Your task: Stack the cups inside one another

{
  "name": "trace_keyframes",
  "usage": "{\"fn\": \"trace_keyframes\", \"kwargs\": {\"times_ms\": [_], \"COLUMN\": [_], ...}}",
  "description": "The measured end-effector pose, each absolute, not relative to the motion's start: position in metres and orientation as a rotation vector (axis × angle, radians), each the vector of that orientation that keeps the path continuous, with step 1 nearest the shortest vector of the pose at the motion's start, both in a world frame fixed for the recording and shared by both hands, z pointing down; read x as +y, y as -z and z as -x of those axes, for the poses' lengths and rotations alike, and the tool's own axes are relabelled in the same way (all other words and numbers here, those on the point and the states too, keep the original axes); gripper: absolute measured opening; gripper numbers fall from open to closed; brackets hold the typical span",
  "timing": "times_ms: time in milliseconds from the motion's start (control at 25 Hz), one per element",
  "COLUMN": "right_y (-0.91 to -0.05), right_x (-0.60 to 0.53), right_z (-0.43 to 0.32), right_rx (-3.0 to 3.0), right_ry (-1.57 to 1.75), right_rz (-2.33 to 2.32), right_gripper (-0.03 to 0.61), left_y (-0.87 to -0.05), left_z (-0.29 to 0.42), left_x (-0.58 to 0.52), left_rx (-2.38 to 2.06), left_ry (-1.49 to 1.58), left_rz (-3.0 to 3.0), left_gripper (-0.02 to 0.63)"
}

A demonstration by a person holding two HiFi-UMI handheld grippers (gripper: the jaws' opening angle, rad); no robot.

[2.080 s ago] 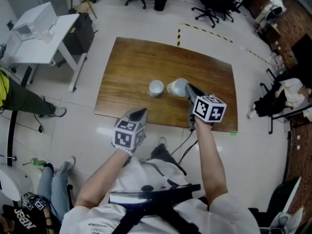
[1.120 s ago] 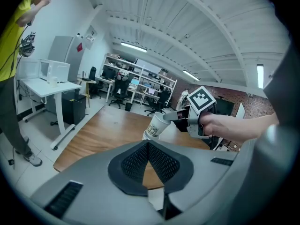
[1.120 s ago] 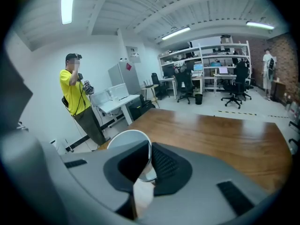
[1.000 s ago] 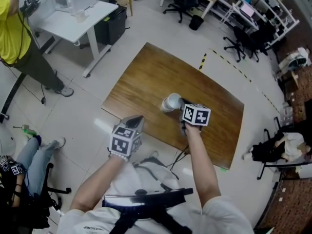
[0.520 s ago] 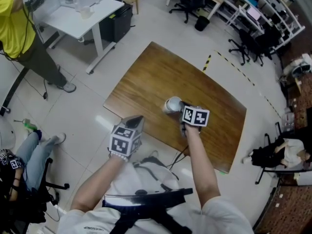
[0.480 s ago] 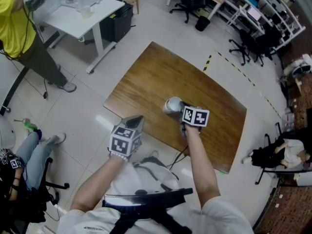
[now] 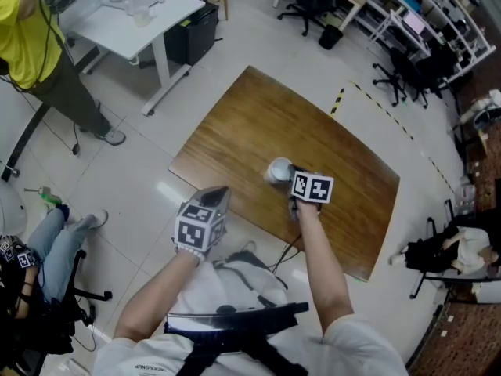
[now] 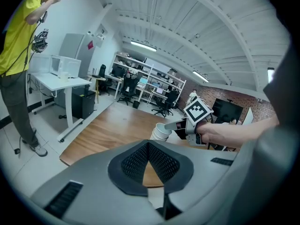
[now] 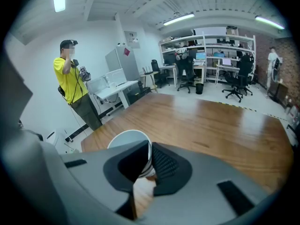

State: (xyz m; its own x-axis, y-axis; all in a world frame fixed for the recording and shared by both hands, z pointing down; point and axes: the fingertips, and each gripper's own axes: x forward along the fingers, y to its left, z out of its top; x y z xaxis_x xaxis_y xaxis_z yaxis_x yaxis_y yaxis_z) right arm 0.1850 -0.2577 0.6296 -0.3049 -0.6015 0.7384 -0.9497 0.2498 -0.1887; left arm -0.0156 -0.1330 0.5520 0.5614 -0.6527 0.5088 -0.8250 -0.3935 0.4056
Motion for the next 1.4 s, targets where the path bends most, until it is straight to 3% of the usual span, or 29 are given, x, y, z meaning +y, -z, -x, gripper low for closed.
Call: {"fn": "trace_keyframes", "kwargs": {"times_ms": [480,840,1040,1400], "right_y": [-0.640,-0.589,-0.534,-0.497], "right_x": [-0.259,-0.248,-0.213,-0.101], "right_z": [-0.189,-0.188,-0.183,-0.193], "right_rx": [-1.968,-2.063,-2.201,-2.205], "right_ry": [-0.848,-0.814,-0.798,-0.906], "right_rz": [-1.432,-1.551,-1.639,-1.957], "right_gripper": [0.051,0.066,0.000,0.000], "left_y": [-0.553,-0.553,-0.550,-0.526], "left_z": [0.023,0.028,0.039,0.037], "left_x": [-0.135,-0.133,-0.137,-0.126], "left_rx": [-1.192,-1.139,-1.084,-0.932], "left_ry": [-0.353,-0.354,-0.353,-0.393], "left_rz": [-2.152,-2.184,-2.215,-2.366], "left_gripper": [-0.003,-0.003,-0.003,-0.003]}}
